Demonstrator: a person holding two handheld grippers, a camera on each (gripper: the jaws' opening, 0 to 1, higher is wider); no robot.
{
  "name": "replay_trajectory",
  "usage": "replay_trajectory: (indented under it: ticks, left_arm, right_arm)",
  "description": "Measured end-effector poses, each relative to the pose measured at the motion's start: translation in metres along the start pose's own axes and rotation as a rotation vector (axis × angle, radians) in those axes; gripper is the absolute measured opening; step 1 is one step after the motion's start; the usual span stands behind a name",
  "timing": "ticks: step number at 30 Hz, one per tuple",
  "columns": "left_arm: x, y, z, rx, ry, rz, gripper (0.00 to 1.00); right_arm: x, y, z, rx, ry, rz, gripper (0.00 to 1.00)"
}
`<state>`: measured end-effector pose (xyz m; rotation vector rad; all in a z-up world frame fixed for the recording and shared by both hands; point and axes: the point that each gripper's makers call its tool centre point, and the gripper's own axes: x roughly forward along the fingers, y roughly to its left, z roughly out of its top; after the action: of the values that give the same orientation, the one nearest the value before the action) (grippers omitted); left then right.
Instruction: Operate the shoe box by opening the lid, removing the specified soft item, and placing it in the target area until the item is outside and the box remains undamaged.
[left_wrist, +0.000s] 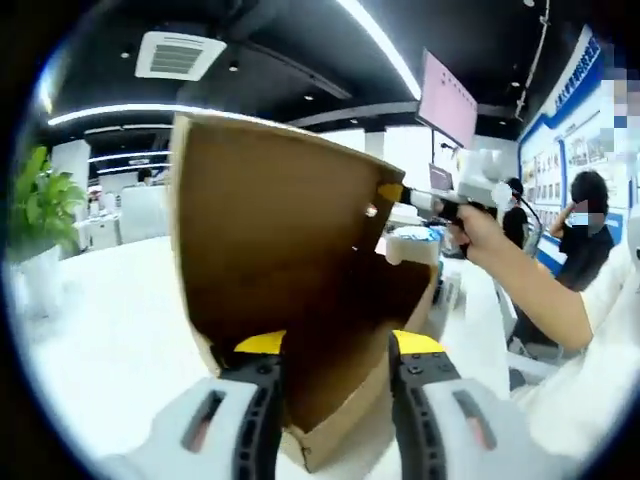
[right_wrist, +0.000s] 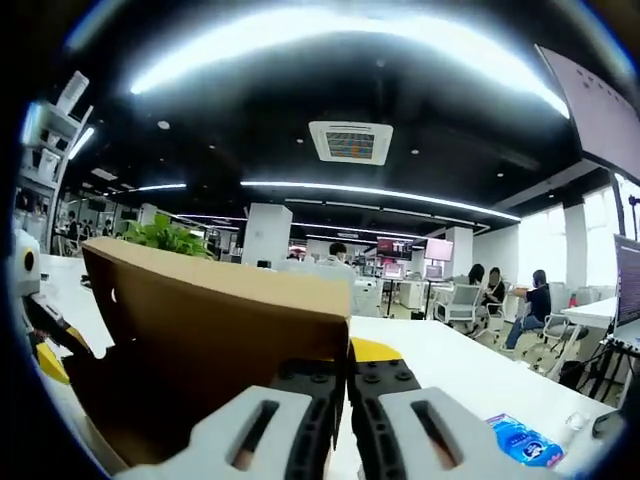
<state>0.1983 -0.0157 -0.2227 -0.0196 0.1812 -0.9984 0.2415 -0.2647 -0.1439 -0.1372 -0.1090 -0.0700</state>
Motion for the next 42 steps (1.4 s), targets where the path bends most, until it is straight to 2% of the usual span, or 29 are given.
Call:
replay_trajectory:
  ticks: [1,2,4,6,7,9,10,11,13,15,18,21,24,27,32,36,42]
  left_arm:
    - [-0.002,-0.005,0.004,-0.041,-0.049,-0.012,0.49]
    - [-0.004,-0.017,-0.001,-0.093,-0.04,-0.057,0.51]
    - [-0.007,-0.021,-0.005,-0.086,-0.036,-0.041,0.56]
    - [-0.012,-0.022,0.0,-0.075,-0.056,-0.015,0.64]
    - [-0.015,-0.021,0.002,-0.1,-0.059,0.002,0.68]
    - [-0.022,-0.021,0.001,-0.136,-0.032,-0.005,0.65]
    - [-0.025,-0.019,0.003,-0.149,-0.043,0.003,0.65]
    - [-0.026,-0.017,0.006,-0.148,-0.061,0.013,0.68]
    - [-0.03,-0.015,0.005,-0.096,-0.043,0.033,0.75]
    - [-0.03,-0.013,0.003,-0.09,-0.032,0.046,0.74]
    - [-0.031,-0.021,0.002,-0.136,-0.019,-0.005,0.77]
    - [-0.031,-0.023,0.003,-0.135,-0.02,-0.01,0.78]
    - [-0.031,-0.017,0.007,-0.062,-0.011,0.023,0.81]
    - [-0.033,-0.007,0.016,0.039,-0.004,0.1,0.84]
    - [-0.033,-0.012,0.034,-0.009,-0.068,0.072,0.83]
    - [-0.031,-0.017,0.037,-0.032,-0.083,0.049,0.82]
    - [-0.03,-0.013,0.037,-0.065,-0.081,0.069,0.82]
  right_arm:
    - [0.0,0.0,0.0,-0.001,-0.006,-0.001,0.0]
    - [0.001,0.0,0.0,-0.017,-0.013,-0.004,0.0]
    - [0.001,0.0,0.0,-0.03,-0.015,-0.006,0.0]
    - [0.002,0.0,0.0,-0.036,-0.014,-0.004,0.0]
    - [0.001,0.0,0.0,-0.037,-0.013,-0.002,0.0]
    - [0.0,0.0,-0.001,-0.038,-0.011,0.004,0.0]
    - [0.0,0.0,-0.001,-0.04,-0.011,0.005,0.0]
    - [-0.001,0.0,-0.001,-0.04,-0.01,0.006,0.0]
    - [-0.002,0.001,-0.003,-0.051,-0.01,0.007,0.0]
    - [-0.003,0.001,-0.004,-0.046,-0.014,0.005,0.0]
    - [-0.006,0.002,-0.005,-0.013,-0.025,-0.009,0.0]
    - [-0.012,0.003,-0.008,-0.012,-0.03,-0.02,0.0]
    - [-0.016,0.002,-0.01,-0.005,-0.031,-0.021,0.0]
    - [-0.019,0.003,-0.011,-0.014,-0.025,-0.02,0.0]
    - [-0.027,0.004,-0.015,-0.043,-0.026,-0.017,0.0]
    - [-0.03,0.006,-0.017,-0.059,-0.027,-0.016,0.0]
    - [-0.034,0.007,-0.018,-0.065,-0.033,-0.011,0.0]
